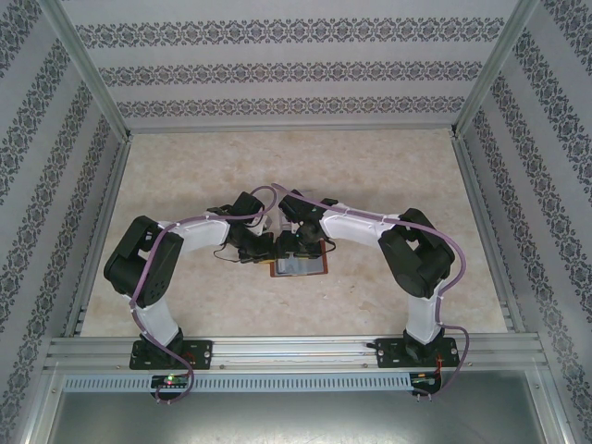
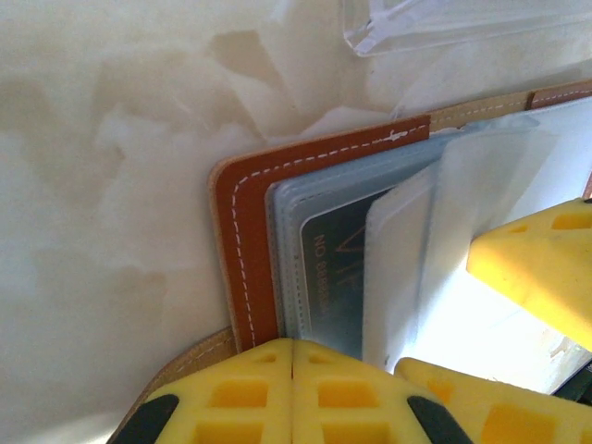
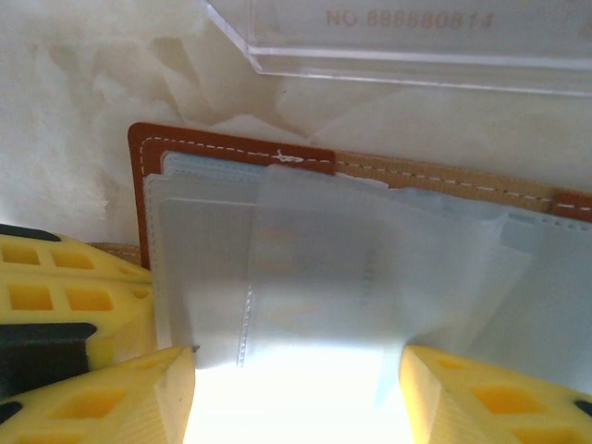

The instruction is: Take the credit cards out of the card holder

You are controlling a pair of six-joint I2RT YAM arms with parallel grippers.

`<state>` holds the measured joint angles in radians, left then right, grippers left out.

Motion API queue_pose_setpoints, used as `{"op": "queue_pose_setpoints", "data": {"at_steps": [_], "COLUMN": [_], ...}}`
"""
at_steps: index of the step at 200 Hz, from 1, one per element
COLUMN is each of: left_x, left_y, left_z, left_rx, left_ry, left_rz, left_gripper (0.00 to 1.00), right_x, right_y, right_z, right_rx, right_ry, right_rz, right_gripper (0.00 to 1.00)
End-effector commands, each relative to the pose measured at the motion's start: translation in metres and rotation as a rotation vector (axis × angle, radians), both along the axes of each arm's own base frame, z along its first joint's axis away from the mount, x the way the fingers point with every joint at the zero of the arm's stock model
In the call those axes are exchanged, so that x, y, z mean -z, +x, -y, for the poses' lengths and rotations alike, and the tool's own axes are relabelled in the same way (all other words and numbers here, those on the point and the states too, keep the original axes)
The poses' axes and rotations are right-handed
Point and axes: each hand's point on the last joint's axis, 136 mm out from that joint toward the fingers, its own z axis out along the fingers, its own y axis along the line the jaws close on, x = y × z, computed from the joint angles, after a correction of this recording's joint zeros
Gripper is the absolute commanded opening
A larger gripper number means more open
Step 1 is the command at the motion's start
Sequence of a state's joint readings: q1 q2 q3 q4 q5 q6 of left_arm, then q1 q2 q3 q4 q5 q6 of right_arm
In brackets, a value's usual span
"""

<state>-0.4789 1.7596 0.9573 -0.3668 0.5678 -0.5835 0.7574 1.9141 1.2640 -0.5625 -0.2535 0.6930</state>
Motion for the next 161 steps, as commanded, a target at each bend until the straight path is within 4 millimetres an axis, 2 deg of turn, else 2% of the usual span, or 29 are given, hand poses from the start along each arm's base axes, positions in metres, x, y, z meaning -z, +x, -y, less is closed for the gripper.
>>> {"op": "queue_pose_setpoints", "data": {"at_steps": [1,85,161], "left_x": [-0.005,-0.003,0.001], "left_y": [-0.007,-0.007,-0.008], "left_z": [-0.001,-0.002,-0.001], "left_rx": [0.011,0.010,0.012], "left_ry": [0.010,0.012,0.008], "left_rz": [0.009,0.010,0.002], "left_gripper": [0.06,0.06,0.06], "right_x": [0.008,0.005,0.005], "right_y": [-0.002,0.000,0.001], "right_z": [0.009,0.017,0.025], "right_rx": [-0.011,0.013,0.033], "right_ry": [-0.061,-0.103,-0.137], "right_rz": [-0.005,0.010,0.015], "right_gripper": [0.62,0.65,0.60]}}
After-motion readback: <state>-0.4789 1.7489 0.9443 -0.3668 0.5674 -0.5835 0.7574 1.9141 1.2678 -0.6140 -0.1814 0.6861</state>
